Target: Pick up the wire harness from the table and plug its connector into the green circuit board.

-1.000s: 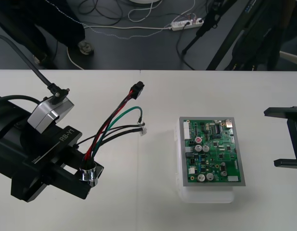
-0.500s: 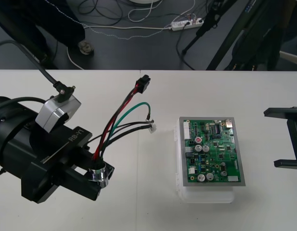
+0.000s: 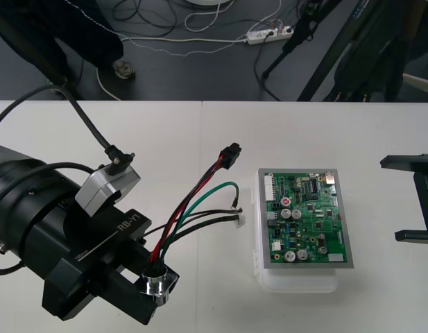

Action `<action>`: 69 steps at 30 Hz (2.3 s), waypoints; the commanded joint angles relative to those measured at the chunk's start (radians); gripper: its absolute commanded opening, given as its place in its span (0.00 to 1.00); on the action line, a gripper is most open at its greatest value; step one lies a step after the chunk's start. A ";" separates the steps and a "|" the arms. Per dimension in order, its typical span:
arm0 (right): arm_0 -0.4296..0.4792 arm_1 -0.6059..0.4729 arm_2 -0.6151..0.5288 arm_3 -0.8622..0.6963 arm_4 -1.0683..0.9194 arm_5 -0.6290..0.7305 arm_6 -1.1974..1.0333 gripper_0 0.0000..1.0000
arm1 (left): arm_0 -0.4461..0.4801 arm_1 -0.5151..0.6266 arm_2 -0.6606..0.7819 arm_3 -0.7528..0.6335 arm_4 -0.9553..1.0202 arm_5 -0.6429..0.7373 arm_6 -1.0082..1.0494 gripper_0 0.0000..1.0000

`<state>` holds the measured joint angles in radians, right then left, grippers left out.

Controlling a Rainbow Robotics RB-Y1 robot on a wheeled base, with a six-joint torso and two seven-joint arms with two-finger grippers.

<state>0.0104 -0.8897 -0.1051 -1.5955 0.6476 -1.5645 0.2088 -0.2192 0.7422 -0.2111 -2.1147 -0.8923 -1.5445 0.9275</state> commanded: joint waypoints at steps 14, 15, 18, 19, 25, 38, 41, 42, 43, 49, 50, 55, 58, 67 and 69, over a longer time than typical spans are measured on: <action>0.014 -0.015 -0.007 -0.029 -0.022 -0.006 0.001 1.00 | -0.060 -0.073 -0.088 0.012 0.032 -0.026 -0.006 0.00; 0.014 -0.015 -0.007 -0.029 -0.020 -0.006 0.001 1.00 | -0.061 -0.076 -0.088 0.012 0.030 -0.026 -0.003 0.00; 0.014 -0.015 -0.007 -0.029 -0.022 -0.006 0.001 1.00 | -0.066 -0.083 -0.102 0.012 0.032 -0.026 0.007 0.00; 0.013 -0.015 -0.007 -0.029 -0.022 -0.006 0.000 1.00 | -0.068 -0.083 -0.111 0.012 0.032 -0.026 0.010 0.00; 0.013 -0.015 -0.007 -0.029 -0.025 -0.006 -0.008 1.00 | -0.075 -0.083 -0.149 0.013 0.041 -0.026 0.020 0.00; 0.014 -0.015 -0.007 -0.029 -0.042 -0.006 -0.017 1.00 | -0.083 -0.083 -0.168 0.016 0.056 -0.026 0.033 0.00; 0.013 -0.015 -0.007 -0.029 -0.043 -0.006 -0.019 1.00 | -0.083 -0.083 -0.168 0.018 0.056 -0.026 0.033 0.00; 0.013 -0.015 -0.007 -0.029 -0.043 -0.006 -0.019 1.00 | -0.083 -0.083 -0.168 0.019 0.056 -0.026 0.034 0.00; 0.013 -0.015 -0.005 -0.029 -0.043 -0.006 -0.019 1.00 | -0.083 -0.083 -0.168 0.022 0.058 -0.026 0.033 0.00; 0.014 -0.014 -0.007 -0.029 -0.046 -0.006 -0.019 1.00 | -0.085 -0.083 -0.165 0.041 0.059 -0.026 0.028 0.00; 0.014 -0.015 -0.005 -0.029 -0.049 -0.006 -0.019 1.00 | -0.085 -0.083 -0.162 0.041 0.059 -0.026 0.031 0.00; 0.014 -0.015 -0.004 -0.032 -0.052 -0.006 -0.019 1.00 | -0.085 -0.084 -0.157 0.041 0.067 -0.026 0.031 0.00; 0.013 -0.015 -0.005 -0.032 -0.052 -0.006 -0.025 1.00 | -0.088 -0.084 -0.156 0.041 0.069 -0.026 0.033 0.00; -0.009 -0.015 0.033 -0.032 -0.083 -0.006 -0.052 1.00 | -0.094 -0.084 -0.154 0.047 0.072 -0.026 0.033 0.00; -0.018 -0.015 0.065 -0.032 -0.106 -0.006 -0.065 1.00 | -0.094 -0.084 -0.154 0.048 0.070 -0.026 0.033 0.00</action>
<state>0.0105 -0.8897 -0.0954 -1.5992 0.5813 -1.5645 0.1908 -0.2713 0.6778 -0.3656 -2.0633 -0.8406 -1.5446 0.9289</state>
